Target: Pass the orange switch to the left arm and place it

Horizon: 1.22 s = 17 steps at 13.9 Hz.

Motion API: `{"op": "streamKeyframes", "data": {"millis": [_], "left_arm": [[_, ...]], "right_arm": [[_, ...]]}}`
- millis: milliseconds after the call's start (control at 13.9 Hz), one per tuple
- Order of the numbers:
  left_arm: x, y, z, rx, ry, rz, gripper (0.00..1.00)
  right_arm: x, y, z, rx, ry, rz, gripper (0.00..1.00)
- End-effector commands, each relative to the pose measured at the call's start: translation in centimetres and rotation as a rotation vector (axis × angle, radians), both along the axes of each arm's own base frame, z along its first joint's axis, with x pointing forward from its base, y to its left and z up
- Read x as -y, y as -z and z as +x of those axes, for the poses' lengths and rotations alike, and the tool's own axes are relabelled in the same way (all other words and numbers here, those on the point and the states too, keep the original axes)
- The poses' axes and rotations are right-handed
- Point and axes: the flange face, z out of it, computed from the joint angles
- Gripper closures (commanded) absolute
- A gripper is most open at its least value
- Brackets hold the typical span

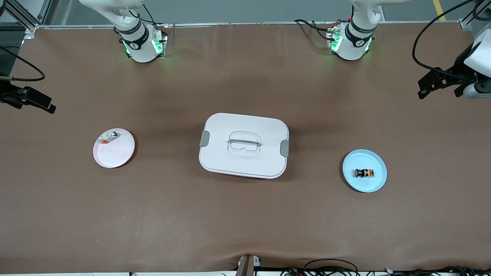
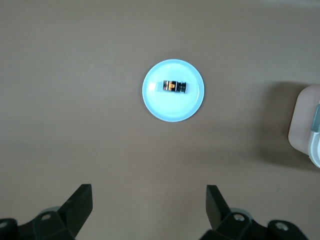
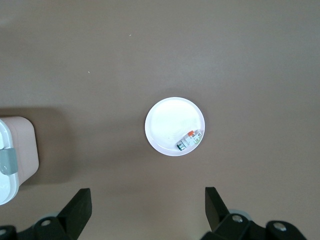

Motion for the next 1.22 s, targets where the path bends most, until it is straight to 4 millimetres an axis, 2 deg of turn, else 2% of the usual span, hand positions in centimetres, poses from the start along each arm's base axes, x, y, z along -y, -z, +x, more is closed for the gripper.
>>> {"op": "streamKeyframes", "data": {"millis": [0, 144, 431, 719, 1150], "left_arm": [[0.8, -0.2, -1.1, -0.014, -0.01, -0.008, 0.0], [0.8, -0.4, -1.1, -0.04, -0.025, -0.012, 0.0], [1.2, -0.3, -1.3, -0.057, -0.015, -0.009, 0.0], [2.0, -0.1, -1.2, -0.064, 0.015, -0.01, 0.0], [2.2, -0.3, -1.2, -0.067, 0.018, -0.023, 0.0]], "right_arm": [[0.2, -0.3, -1.0, 0.012, -0.018, 0.009, 0.0], [0.2, 0.1, -1.1, 0.003, -0.041, 0.01, 0.0], [0.0, 0.6, -3.0, 0.016, -0.052, 0.01, 0.0], [0.0, 0.8, -3.7, 0.012, -0.083, 0.01, 0.0], [0.1, 1.0, -4.2, -0.014, -0.08, 0.014, 0.0]]}}
